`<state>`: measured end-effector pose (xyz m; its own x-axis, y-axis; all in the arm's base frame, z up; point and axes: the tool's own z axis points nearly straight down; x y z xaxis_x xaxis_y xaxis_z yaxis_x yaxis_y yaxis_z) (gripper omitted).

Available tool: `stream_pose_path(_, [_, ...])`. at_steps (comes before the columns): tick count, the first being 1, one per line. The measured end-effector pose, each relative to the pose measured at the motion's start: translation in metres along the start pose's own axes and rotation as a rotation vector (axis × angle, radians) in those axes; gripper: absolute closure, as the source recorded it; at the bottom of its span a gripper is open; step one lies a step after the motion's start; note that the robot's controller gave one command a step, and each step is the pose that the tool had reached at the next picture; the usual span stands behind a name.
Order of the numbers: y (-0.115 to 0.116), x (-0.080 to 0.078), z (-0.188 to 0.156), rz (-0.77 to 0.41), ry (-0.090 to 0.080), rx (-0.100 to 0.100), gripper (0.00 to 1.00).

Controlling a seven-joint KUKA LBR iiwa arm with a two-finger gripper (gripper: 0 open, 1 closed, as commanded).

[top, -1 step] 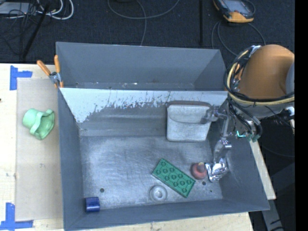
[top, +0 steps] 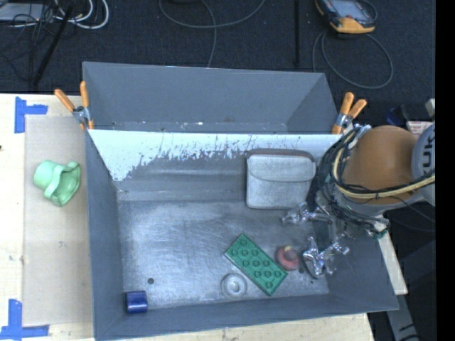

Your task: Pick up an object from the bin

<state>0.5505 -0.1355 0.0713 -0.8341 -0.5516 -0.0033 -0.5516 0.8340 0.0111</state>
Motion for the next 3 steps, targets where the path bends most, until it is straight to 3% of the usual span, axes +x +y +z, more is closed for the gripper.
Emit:
stream_pose_path(1, [0.017,0.016,-0.028,-0.449,-0.006,-0.003,0.0])
stream_pose_path(2, [0.03,0.02,-0.028,-0.811,-0.007,-0.014,0.0])
stream_pose_path(3, [0.025,0.011,-0.024,-0.894,-0.019,-0.009,0.0])
